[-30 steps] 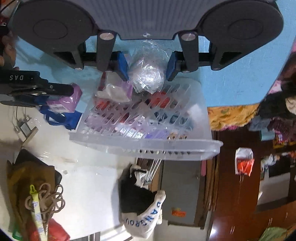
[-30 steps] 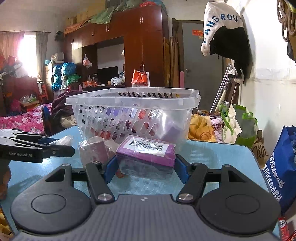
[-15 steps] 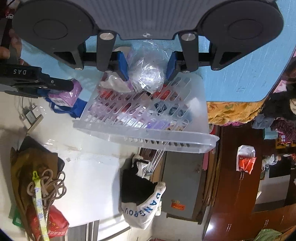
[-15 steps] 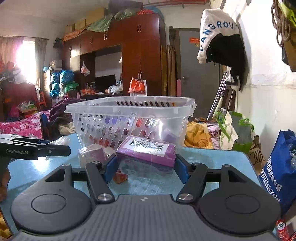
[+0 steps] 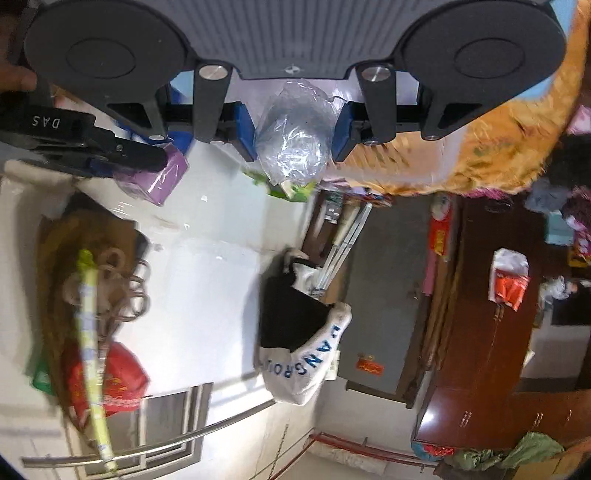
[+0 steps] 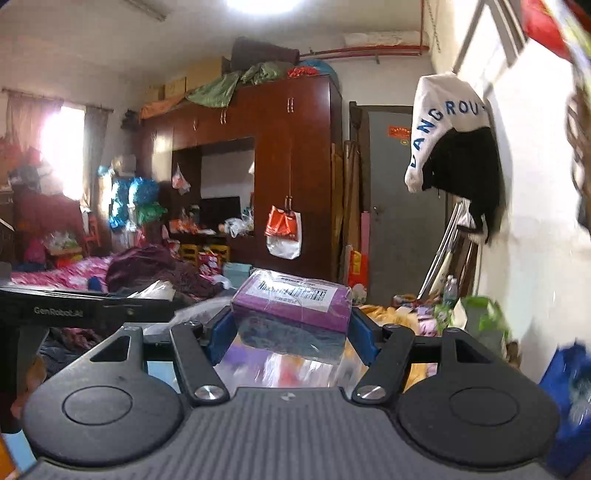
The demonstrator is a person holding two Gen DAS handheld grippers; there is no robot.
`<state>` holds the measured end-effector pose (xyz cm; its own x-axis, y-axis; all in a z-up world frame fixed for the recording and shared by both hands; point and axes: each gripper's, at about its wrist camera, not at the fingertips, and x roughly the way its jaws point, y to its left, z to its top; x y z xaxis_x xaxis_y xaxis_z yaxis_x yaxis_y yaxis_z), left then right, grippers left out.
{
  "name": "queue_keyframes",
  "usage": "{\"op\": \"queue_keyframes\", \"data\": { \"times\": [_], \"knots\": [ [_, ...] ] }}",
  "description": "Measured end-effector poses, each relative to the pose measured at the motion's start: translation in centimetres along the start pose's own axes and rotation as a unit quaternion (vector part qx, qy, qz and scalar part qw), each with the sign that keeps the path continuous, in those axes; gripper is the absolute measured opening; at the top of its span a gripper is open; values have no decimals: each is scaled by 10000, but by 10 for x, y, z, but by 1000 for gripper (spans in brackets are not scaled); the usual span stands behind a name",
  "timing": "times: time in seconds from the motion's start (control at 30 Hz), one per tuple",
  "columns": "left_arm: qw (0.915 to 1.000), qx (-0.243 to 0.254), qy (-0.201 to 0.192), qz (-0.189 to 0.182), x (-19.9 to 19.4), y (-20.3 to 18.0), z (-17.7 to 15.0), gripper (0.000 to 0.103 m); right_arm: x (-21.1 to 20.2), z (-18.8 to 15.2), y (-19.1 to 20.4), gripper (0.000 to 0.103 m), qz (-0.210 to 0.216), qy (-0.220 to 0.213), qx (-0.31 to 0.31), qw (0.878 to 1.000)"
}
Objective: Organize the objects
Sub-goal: 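Carry both held items over the basket and open both tools, then grasp a clear-wrapped dark red box with right tool while left grasps a clear-wrapped pink box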
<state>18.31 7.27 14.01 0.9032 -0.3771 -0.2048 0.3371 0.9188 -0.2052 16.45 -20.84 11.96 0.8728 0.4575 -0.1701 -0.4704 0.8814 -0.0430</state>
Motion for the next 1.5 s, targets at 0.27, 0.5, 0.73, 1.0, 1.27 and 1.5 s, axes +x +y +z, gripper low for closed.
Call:
{"op": "queue_keyframes", "data": {
  "times": [0.27, 0.5, 0.73, 1.0, 1.27, 1.5],
  "knots": [
    [9962, -168, 632, 574, 73, 12, 28, 48, 90, 22, -2, 68, -251, 752, -122, 9968],
    [9912, -70, 858, 1010, 94, 25, 17, 81, 89, 4, 8, 103, -479, 570, -464, 9961],
    [9955, 559, 525, 560, 21, -7, -18, 87, 22, -28, -13, 103, -111, 424, 285, 9986],
    [9897, 671, 1264, 7, 18, -35, -93, 82, 5, -104, -34, 103, -139, 1045, 1256, 9865],
    [9857, 289, 1650, 171, 45, -22, -108, 39, 0, -109, -32, 103, 11, 983, 1279, 9869],
    [9892, 235, 1422, 248, 30, -9, -110, 38, 11, -111, -5, 103, 109, 1133, 1233, 9858]
  ]
}}
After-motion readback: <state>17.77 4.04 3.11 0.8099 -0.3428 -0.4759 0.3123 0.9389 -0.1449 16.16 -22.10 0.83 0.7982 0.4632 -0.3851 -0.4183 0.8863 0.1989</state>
